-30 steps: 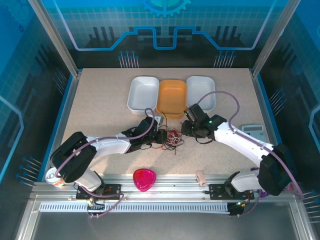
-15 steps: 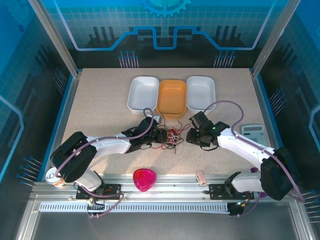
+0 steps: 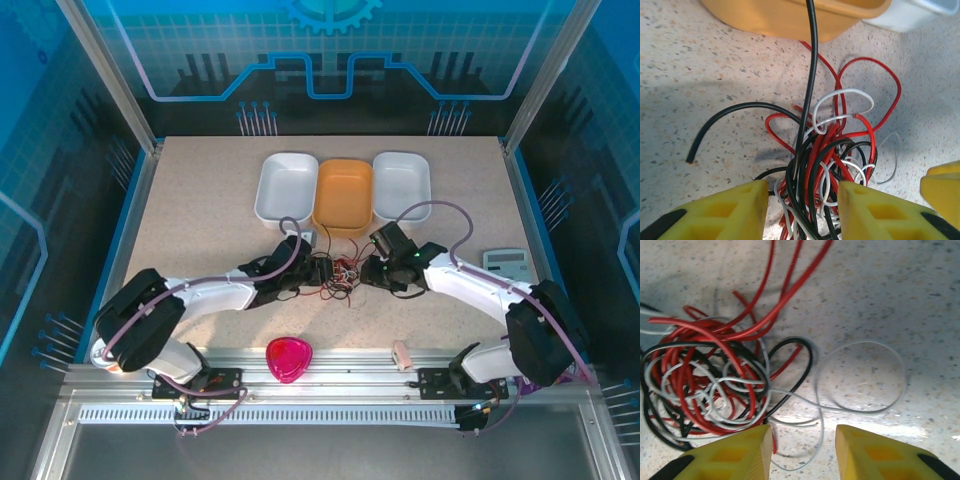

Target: Untangle the cables

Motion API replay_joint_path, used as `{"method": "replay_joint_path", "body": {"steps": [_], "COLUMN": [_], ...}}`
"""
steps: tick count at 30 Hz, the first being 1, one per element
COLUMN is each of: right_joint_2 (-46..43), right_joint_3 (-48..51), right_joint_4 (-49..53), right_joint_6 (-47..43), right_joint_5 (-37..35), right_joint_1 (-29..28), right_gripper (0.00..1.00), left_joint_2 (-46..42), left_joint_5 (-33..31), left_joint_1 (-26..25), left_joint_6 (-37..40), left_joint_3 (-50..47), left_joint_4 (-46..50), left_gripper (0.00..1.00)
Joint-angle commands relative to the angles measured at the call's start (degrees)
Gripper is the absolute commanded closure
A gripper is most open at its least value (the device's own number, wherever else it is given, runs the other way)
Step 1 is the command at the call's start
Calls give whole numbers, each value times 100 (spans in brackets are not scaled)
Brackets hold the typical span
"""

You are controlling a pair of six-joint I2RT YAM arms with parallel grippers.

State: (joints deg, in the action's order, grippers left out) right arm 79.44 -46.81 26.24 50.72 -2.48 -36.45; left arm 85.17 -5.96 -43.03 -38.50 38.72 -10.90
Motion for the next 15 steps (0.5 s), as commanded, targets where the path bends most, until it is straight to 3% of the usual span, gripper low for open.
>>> {"method": "replay_joint_path", "body": {"steps": [1, 6, 15], "right_joint_2": [130, 426, 1348], "right_joint_3": [-314, -797, -2076], "right_joint_4": [-91, -88, 998], "right_joint_6": [-277, -886, -2211], "right_joint_5": [43, 5, -1077], "right_joint_1": [-144, -512, -1615], "right_gripper": [61, 66, 69], "left_joint_2": [-357, -531, -560], "left_joint_5": [-345, -233, 158], "left_joint_1": [20, 282, 601], "left_joint_6": [-187, -502, -930], "left_joint_3": [-93, -131, -335], "left_joint_4": [262, 488, 316], "left_gripper": [56, 57, 57]}}
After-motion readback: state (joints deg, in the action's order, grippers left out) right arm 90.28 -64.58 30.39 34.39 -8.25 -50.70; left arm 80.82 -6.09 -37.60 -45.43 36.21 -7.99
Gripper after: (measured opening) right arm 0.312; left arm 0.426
